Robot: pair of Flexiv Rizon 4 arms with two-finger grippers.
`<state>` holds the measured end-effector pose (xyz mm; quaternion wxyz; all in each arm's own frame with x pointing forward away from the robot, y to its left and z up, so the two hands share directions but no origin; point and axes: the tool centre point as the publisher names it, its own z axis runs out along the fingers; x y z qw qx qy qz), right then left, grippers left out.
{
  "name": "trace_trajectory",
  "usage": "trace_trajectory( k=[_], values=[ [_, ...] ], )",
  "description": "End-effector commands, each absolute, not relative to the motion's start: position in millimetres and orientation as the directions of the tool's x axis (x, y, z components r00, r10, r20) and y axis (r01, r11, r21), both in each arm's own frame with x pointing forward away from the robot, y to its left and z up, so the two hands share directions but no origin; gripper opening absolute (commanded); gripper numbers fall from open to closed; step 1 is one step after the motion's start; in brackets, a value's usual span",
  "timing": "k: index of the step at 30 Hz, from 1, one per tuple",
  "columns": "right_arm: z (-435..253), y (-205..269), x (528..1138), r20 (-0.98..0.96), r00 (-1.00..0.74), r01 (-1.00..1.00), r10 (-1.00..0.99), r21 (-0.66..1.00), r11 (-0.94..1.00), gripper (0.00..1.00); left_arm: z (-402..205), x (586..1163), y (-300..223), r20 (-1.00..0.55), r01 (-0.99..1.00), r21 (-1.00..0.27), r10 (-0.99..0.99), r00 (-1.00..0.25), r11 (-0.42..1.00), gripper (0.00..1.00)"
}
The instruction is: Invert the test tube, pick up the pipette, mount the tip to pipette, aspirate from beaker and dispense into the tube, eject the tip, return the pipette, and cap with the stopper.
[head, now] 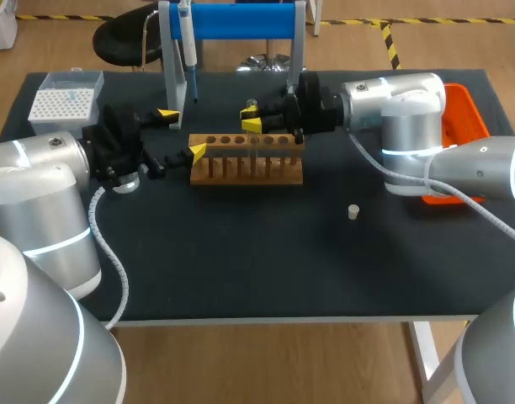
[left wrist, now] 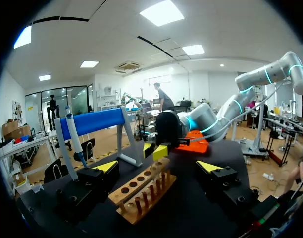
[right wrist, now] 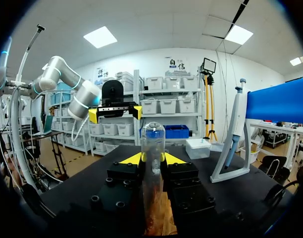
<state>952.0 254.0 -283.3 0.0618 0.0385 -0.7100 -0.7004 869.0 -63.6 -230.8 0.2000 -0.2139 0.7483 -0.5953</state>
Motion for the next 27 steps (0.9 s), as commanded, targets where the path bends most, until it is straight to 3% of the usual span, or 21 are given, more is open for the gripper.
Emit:
trace_trajectory(
  k=[1,27],
  values=[
    [-281.0,252.2,950.5,0.035,-0.99,0.033,-0.139,0.999,0.017,0.0,-231.3,868.4,-64.7,-0.046,-0.081,-0.976,-0.561,-0.826,0.2,1.0],
    [-261.5,248.9,949.1,0.042,-0.987,0.04,-0.157,0.999,0.017,0.0,-231.3,868.4,-64.7,-0.046,-0.081,-0.976,-0.561,-0.826,0.2,1.0]
  ],
)
